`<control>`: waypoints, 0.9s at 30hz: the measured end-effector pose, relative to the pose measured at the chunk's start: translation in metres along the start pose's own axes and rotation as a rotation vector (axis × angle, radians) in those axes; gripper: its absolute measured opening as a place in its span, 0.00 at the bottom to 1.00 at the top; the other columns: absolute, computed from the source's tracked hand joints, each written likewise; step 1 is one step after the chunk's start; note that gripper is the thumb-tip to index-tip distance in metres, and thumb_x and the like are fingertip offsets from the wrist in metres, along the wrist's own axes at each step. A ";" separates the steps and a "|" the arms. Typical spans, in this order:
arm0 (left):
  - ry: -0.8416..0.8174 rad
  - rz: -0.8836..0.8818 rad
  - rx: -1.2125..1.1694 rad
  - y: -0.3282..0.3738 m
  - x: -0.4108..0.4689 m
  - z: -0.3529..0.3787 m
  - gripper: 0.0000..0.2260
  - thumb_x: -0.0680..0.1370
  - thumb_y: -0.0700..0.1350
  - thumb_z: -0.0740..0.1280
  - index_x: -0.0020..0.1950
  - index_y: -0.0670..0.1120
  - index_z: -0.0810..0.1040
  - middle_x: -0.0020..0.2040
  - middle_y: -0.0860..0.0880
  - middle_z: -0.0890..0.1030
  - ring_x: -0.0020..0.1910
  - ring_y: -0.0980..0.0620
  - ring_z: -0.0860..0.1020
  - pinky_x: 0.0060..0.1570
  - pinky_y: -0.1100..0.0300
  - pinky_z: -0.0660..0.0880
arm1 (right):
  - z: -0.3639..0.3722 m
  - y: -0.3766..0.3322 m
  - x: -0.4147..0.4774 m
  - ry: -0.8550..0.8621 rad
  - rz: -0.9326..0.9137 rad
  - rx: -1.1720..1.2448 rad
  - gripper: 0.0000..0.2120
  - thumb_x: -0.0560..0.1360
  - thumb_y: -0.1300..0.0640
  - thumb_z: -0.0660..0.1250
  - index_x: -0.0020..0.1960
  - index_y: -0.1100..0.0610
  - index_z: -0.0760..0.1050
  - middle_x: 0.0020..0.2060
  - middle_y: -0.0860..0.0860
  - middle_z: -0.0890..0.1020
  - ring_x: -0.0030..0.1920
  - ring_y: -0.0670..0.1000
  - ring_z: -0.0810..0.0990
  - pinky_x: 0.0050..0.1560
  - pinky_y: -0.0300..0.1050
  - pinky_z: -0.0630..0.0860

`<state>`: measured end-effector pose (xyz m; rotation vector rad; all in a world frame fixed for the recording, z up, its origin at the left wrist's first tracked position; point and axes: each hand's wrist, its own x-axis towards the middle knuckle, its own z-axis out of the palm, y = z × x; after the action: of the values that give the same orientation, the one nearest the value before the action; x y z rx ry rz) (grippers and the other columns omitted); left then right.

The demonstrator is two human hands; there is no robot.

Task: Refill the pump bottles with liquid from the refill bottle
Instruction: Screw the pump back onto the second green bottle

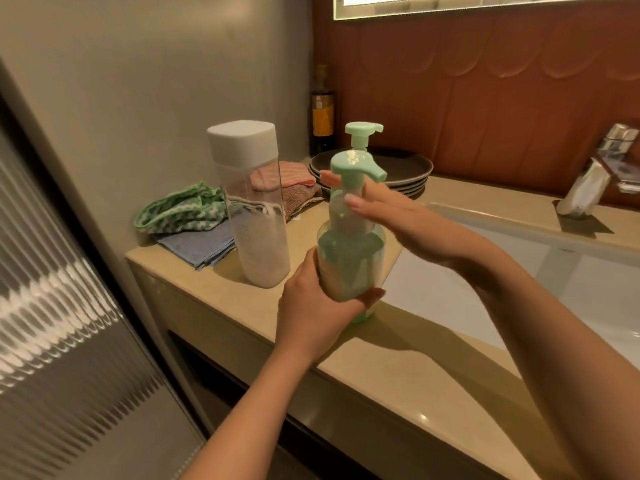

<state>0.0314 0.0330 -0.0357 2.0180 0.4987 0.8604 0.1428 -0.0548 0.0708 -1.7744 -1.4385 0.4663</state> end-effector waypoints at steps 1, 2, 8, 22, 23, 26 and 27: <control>-0.002 0.002 0.003 0.000 0.000 0.000 0.34 0.57 0.67 0.72 0.59 0.55 0.70 0.51 0.59 0.78 0.51 0.58 0.76 0.48 0.52 0.79 | -0.003 0.003 0.000 -0.040 0.011 0.024 0.30 0.74 0.45 0.55 0.69 0.65 0.65 0.68 0.59 0.67 0.66 0.52 0.68 0.58 0.34 0.71; -0.003 0.002 0.004 0.000 0.000 0.000 0.34 0.57 0.67 0.72 0.59 0.55 0.70 0.51 0.59 0.77 0.51 0.59 0.76 0.48 0.53 0.79 | -0.006 0.004 -0.001 -0.072 0.011 0.050 0.29 0.74 0.47 0.54 0.69 0.63 0.65 0.68 0.58 0.67 0.64 0.46 0.70 0.54 0.29 0.71; -0.008 -0.002 0.000 -0.001 0.000 -0.001 0.35 0.57 0.68 0.71 0.59 0.54 0.70 0.51 0.59 0.77 0.52 0.58 0.76 0.48 0.52 0.79 | -0.015 -0.003 -0.004 -0.041 -0.050 0.059 0.14 0.75 0.45 0.62 0.59 0.48 0.75 0.59 0.45 0.78 0.59 0.42 0.75 0.60 0.36 0.72; 0.017 -0.072 0.011 0.000 0.000 0.000 0.35 0.54 0.71 0.70 0.53 0.52 0.72 0.48 0.55 0.78 0.49 0.54 0.77 0.47 0.50 0.79 | 0.015 -0.005 0.004 0.346 -0.045 -0.441 0.26 0.70 0.32 0.58 0.57 0.51 0.73 0.59 0.45 0.72 0.63 0.49 0.61 0.63 0.50 0.63; 0.011 -0.072 0.009 0.000 0.000 0.000 0.36 0.54 0.71 0.70 0.55 0.52 0.72 0.49 0.55 0.78 0.49 0.54 0.77 0.47 0.50 0.79 | 0.012 -0.006 0.001 0.287 -0.063 -0.411 0.25 0.69 0.33 0.57 0.57 0.48 0.71 0.61 0.44 0.70 0.65 0.48 0.59 0.65 0.48 0.61; 0.009 -0.050 0.031 -0.001 0.001 0.001 0.37 0.55 0.72 0.70 0.56 0.52 0.71 0.50 0.55 0.77 0.49 0.55 0.76 0.46 0.50 0.79 | 0.003 -0.009 -0.005 0.079 -0.072 -0.198 0.28 0.73 0.36 0.57 0.68 0.49 0.66 0.62 0.41 0.67 0.61 0.38 0.60 0.61 0.32 0.58; 0.013 -0.044 0.040 -0.001 0.001 0.001 0.36 0.55 0.72 0.70 0.55 0.52 0.71 0.49 0.56 0.78 0.49 0.55 0.76 0.45 0.50 0.79 | -0.001 -0.008 -0.006 0.012 -0.057 -0.089 0.27 0.74 0.38 0.57 0.68 0.50 0.66 0.60 0.40 0.67 0.57 0.36 0.65 0.56 0.25 0.61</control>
<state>0.0323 0.0337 -0.0368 2.0309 0.5701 0.8435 0.1361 -0.0601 0.0765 -1.7972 -1.5182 0.3671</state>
